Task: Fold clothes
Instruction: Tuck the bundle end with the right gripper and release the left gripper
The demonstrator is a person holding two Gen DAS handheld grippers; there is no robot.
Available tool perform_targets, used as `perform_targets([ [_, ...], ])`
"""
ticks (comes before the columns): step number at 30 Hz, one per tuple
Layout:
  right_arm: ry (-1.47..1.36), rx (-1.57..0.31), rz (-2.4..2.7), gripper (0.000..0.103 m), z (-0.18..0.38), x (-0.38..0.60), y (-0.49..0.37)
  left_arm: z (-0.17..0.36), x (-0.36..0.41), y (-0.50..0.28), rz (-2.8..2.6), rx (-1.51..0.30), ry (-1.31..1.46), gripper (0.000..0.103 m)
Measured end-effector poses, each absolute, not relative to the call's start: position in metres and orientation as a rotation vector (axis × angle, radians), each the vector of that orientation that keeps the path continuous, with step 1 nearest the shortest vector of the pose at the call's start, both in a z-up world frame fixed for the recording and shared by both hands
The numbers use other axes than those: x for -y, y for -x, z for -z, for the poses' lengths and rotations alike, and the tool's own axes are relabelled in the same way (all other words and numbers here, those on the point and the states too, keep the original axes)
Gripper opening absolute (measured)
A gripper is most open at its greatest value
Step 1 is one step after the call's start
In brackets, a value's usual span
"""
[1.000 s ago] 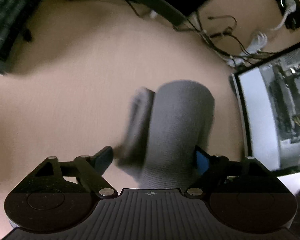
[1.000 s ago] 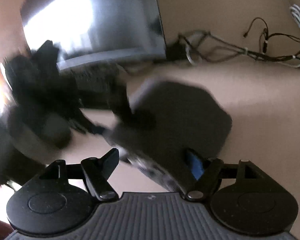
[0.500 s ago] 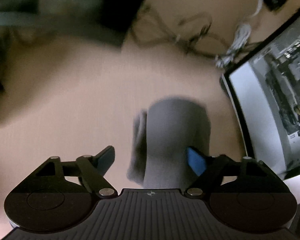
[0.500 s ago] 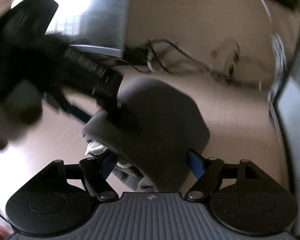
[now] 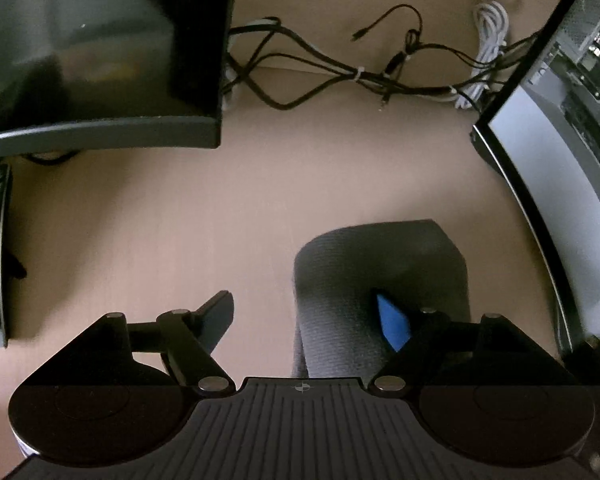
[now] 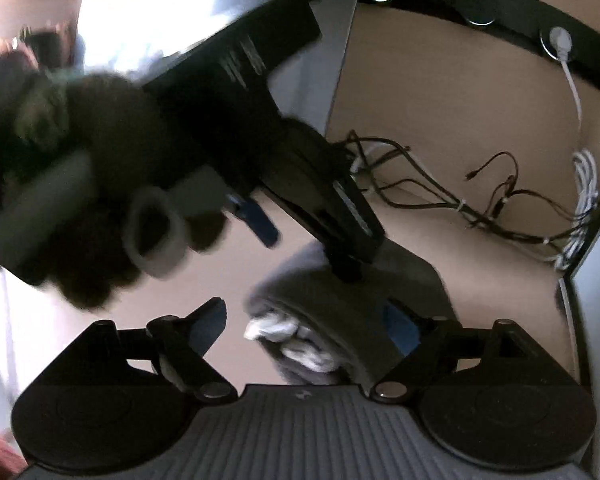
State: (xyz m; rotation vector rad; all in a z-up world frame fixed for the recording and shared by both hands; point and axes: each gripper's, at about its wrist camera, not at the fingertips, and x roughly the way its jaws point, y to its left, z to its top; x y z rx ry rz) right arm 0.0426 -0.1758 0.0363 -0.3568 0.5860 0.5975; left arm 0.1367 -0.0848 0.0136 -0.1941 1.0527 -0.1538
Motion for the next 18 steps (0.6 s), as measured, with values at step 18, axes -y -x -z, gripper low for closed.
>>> perform_targets([
  [18, 0.493, -0.641, -0.729, 0.083, -0.032, 0.196, -0.042, -0.005, 0.059, -0.125, 0.149, -1.145, 0.463, 0.091],
])
